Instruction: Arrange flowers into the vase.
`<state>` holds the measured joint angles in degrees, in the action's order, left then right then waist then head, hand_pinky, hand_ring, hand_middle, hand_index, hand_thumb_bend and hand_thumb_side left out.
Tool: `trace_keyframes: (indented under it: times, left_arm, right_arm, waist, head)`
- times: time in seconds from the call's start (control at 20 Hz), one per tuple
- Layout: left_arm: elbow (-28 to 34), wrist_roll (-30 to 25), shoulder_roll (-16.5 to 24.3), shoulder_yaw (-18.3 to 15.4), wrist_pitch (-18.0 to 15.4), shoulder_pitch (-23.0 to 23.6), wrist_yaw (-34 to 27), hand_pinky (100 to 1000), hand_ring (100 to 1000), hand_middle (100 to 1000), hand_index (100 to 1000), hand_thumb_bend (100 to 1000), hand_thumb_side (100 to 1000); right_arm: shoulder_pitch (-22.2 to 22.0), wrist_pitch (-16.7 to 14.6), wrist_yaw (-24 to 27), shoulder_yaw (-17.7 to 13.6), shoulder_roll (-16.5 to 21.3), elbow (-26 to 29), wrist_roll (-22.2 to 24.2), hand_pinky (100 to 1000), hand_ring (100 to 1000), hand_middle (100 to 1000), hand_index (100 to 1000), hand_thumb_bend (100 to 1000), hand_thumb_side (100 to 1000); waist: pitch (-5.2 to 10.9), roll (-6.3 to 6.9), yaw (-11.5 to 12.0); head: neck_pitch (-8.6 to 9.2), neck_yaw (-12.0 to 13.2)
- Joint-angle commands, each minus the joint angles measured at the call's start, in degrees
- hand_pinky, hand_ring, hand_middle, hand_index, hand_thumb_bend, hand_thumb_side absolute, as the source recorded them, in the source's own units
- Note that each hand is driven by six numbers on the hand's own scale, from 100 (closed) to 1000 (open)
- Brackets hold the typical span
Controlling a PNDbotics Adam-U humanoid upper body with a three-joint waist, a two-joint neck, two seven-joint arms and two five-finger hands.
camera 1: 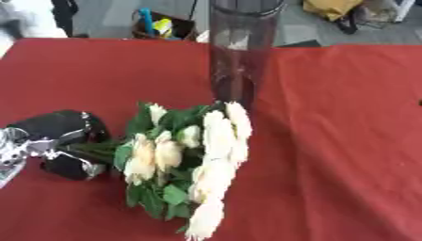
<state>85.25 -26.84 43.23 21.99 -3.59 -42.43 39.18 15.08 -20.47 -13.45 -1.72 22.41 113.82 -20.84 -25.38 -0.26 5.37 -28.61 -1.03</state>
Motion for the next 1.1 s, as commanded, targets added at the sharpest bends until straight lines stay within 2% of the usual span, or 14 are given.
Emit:
trace_keyframes:
  times: [0.05, 0.1, 0.2, 0.25, 0.35, 0.5, 0.75, 0.8, 1.0, 1.1]
  left_arm:
    - [0.0, 0.9, 0.7, -0.8, 0.4, -1.1, 0.1, 323, 414, 512, 640, 149, 452]
    - [-0.3, 1.0, 0.5, -0.9, 0.7, -1.1, 0.0, 298, 389, 492, 622, 119, 428]
    - [-0.6, 1.2, 0.3, -0.8, 1.2, -1.2, -0.4, 314, 403, 501, 629, 100, 407]
    - [-0.7, 1.0, 0.2, -0.6, 1.0, -1.2, -0.9, 456, 566, 621, 739, 190, 495]
    - [-0.5, 0.4, 0.0, -0.6, 0.2, -1.2, -2.1, 411, 514, 587, 716, 191, 507]
    - [-0.3, -0.1, -0.2, -0.4, -0.2, -1.5, -3.0, 407, 512, 586, 710, 200, 514]
    - [-0.4, 0.5, -0.4, -0.4, 0.4, -1.5, -3.3, 291, 378, 472, 597, 117, 476]
    - [-0.6, 0.6, -0.4, -0.4, 0.5, -1.5, -3.2, 247, 321, 424, 551, 100, 462]
    - [-0.8, 1.2, -0.5, -0.5, 1.0, -1.6, -3.0, 114, 154, 279, 427, 100, 408]
    - [-1.0, 1.4, -0.6, -0.4, 1.1, -1.6, -2.7, 100, 100, 225, 376, 100, 394]
  right_arm:
    - [0.3, 0.2, -0.6, 0.0, 0.3, 0.8, 0.3, 794, 819, 445, 728, 100, 1000]
    - [0.3, 0.2, -0.7, 0.0, 0.3, 0.8, 0.3, 795, 819, 444, 727, 100, 1000]
    - [0.2, 0.3, -0.8, -0.1, 0.2, 0.8, 0.3, 795, 819, 443, 727, 100, 1000]
    - [0.2, 0.4, -0.9, -0.1, 0.1, 0.8, 0.3, 796, 820, 442, 727, 100, 1000]
    - [0.2, 0.5, -0.9, -0.1, 0.0, 0.8, 0.4, 797, 820, 442, 726, 100, 1000]
    - [0.3, 0.8, -1.0, -0.1, -0.2, 0.8, 0.5, 799, 818, 440, 720, 100, 1000]
    - [0.3, 1.0, -1.2, -0.1, -0.4, 0.8, 0.6, 800, 817, 438, 713, 100, 1000]
    - [0.3, 1.0, -1.2, -0.1, -0.4, 0.8, 0.6, 801, 816, 438, 712, 100, 1000]
    - [0.3, 1.2, -1.3, -0.1, -0.5, 0.8, 0.7, 803, 815, 436, 710, 100, 1000]
    - [0.3, 1.3, -1.3, -0.1, -0.6, 0.8, 0.8, 804, 815, 435, 710, 100, 1000]
  waist:
    - [1.07, 0.16, -0.1]
    - [1.04, 0.17, -0.1]
    - [0.99, 0.18, -0.2]
    - [0.93, 0.2, -0.3]
    - [0.85, 0.23, -0.4]
    - [0.75, 0.29, -0.5]
    - [0.63, 0.34, -0.6]
    - [0.61, 0.35, -0.7]
    - [0.49, 0.39, -0.8]
    - [0.45, 0.41, -0.8]
  head:
    - [0.69, 0.2]
    - [0.69, 0.2]
    - [0.74, 0.2]
    - [0.85, 0.2]
    - [1.01, 0.0]
    - [1.09, 0.0]
    - [1.15, 0.0]
    - [1.16, -0.1]
    - [1.42, -0.1]
    - [1.54, 0.0]
